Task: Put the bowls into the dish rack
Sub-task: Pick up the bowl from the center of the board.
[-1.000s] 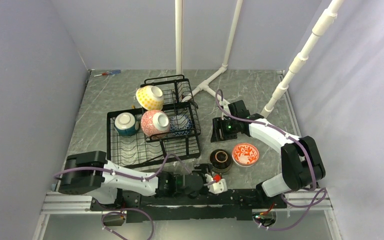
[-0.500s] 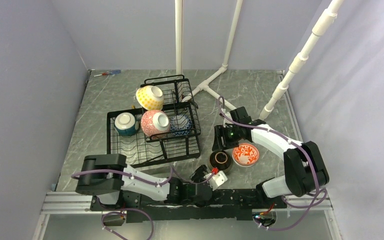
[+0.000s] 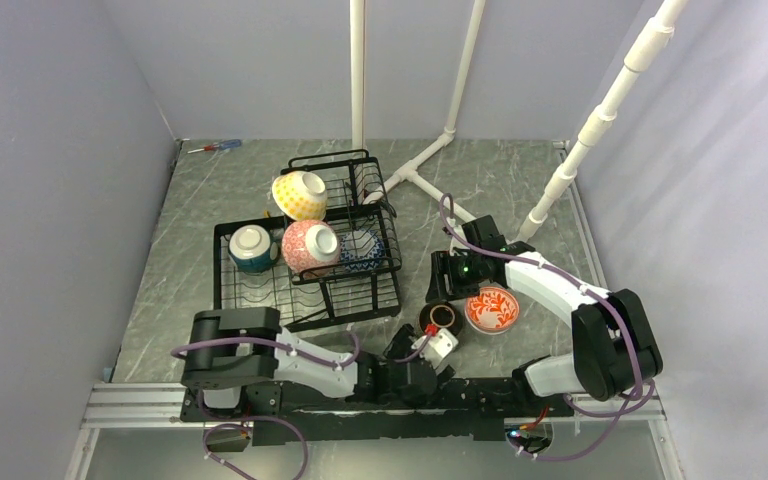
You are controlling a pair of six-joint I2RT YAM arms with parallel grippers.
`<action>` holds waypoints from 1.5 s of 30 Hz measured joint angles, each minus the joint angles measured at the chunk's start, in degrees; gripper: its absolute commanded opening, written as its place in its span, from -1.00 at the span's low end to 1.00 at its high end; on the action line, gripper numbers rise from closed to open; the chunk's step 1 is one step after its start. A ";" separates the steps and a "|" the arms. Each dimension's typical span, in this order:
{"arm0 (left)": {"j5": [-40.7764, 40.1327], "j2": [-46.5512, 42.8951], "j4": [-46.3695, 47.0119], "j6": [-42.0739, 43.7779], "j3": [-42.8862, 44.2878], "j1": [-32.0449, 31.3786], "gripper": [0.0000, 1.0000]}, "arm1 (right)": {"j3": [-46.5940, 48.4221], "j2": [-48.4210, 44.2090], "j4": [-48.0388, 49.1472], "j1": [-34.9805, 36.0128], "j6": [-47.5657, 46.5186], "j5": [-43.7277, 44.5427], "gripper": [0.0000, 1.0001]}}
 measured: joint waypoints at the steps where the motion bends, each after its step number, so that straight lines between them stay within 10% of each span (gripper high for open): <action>1: 0.02 0.66 -0.07 -0.39 0.63 0.72 0.88 | 0.00 0.00 0.00 0.00 0.00 0.00 0.21; 19: 4.57 9.11 2.95 1.40 9.75 9.25 0.78 | 0.55 2.36 0.46 -0.02 -0.74 -3.37 -0.34; 30: 6.64 8.70 8.24 3.72 7.54 10.80 0.45 | 2.01 2.25 -1.90 0.07 -0.70 -4.13 -0.32; 45: 7.61 2.36 6.25 5.11 4.68 12.41 0.68 | -2.23 -10.01 -2.80 -2.40 3.87 6.08 0.00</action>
